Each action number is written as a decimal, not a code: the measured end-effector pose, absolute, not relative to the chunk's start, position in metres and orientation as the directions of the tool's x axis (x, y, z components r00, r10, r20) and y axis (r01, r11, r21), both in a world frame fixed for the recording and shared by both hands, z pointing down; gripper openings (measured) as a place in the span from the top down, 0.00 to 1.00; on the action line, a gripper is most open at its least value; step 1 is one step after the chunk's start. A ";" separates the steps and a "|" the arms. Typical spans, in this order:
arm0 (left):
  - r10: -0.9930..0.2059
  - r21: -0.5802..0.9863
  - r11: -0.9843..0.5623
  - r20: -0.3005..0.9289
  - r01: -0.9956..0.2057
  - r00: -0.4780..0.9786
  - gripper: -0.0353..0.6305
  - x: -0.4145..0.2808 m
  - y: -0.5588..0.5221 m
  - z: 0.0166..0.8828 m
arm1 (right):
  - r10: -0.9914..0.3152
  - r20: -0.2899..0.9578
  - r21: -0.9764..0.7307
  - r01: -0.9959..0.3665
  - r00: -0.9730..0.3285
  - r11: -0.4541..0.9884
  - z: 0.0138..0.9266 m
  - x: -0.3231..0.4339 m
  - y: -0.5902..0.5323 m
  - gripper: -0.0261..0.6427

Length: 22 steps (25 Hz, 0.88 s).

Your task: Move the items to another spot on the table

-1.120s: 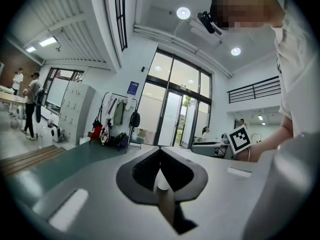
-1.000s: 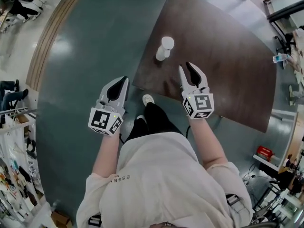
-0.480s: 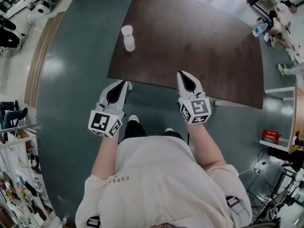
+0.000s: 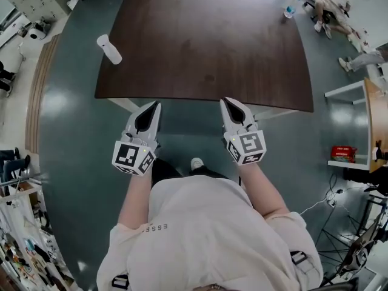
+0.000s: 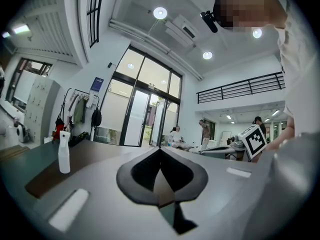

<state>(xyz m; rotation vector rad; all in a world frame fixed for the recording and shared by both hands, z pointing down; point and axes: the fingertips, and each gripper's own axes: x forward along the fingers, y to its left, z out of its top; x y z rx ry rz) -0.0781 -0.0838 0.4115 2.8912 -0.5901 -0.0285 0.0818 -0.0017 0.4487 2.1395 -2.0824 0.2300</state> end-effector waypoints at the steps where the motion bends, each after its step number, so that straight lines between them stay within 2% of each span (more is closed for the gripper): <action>1: -0.383 0.191 -0.905 0.019 -0.380 0.924 0.92 -0.068 -0.073 0.412 | -0.977 0.212 0.001 -1.000 0.030 -0.031 0.449 0.089 0.012 0.97; 9: -0.281 0.187 -0.941 0.025 -0.280 0.959 0.92 -0.005 -0.002 0.411 | -0.976 0.199 0.006 -0.996 0.083 -0.084 0.452 0.128 0.088 0.97; 22: -0.269 0.191 -0.944 0.028 -0.269 0.963 0.92 0.022 0.020 0.416 | -0.978 0.183 0.006 -0.995 0.096 -0.097 0.454 0.148 0.117 0.97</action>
